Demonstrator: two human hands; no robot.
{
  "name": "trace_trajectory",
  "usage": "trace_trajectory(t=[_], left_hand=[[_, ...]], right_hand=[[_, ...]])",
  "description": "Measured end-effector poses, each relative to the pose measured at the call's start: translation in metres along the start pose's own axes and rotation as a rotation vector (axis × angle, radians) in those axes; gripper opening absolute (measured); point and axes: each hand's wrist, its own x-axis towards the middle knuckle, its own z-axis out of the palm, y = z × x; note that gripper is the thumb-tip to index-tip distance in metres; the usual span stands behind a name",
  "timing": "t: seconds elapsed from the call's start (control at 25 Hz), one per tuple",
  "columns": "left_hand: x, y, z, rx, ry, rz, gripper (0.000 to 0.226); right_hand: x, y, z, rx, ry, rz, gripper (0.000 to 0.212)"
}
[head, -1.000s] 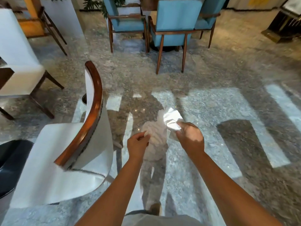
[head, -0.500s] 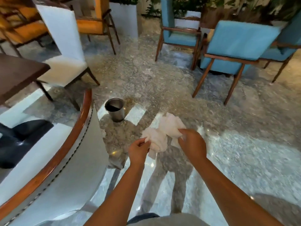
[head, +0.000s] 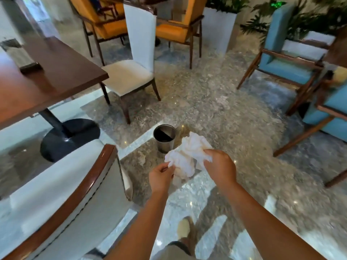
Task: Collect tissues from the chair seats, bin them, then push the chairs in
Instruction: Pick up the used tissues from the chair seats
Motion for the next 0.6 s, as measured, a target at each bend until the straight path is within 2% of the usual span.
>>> trace_trajectory(t=[0.08,0.32,0.4,0.52,0.6], left_hand=[[0.040,0.021,0.016,-0.002,0.044,-0.022,0.008],[0.157,0.067,0.056,-0.014,0.196,-0.066,0.006],[0.172,0.069,0.061,-0.028,0.219,-0.099,0.009],[0.239,0.066,0.082,-0.044,0.313,-0.161,0.021],[0.293,0.063,0.098,-0.039,0.369,-0.206,0.011]], right_hand=[[0.051,-0.008,-0.002,-0.015,-0.038,-0.008,0.036],[0.203,-0.025,0.014,-0.029,-0.113,-0.099,0.039],[0.227,-0.028,0.021,-0.044,-0.150,-0.097,0.039],[0.305,-0.029,0.060,-0.054,-0.248,-0.133,0.039],[0.362,-0.027,0.095,-0.055,-0.315,-0.165,0.039]])
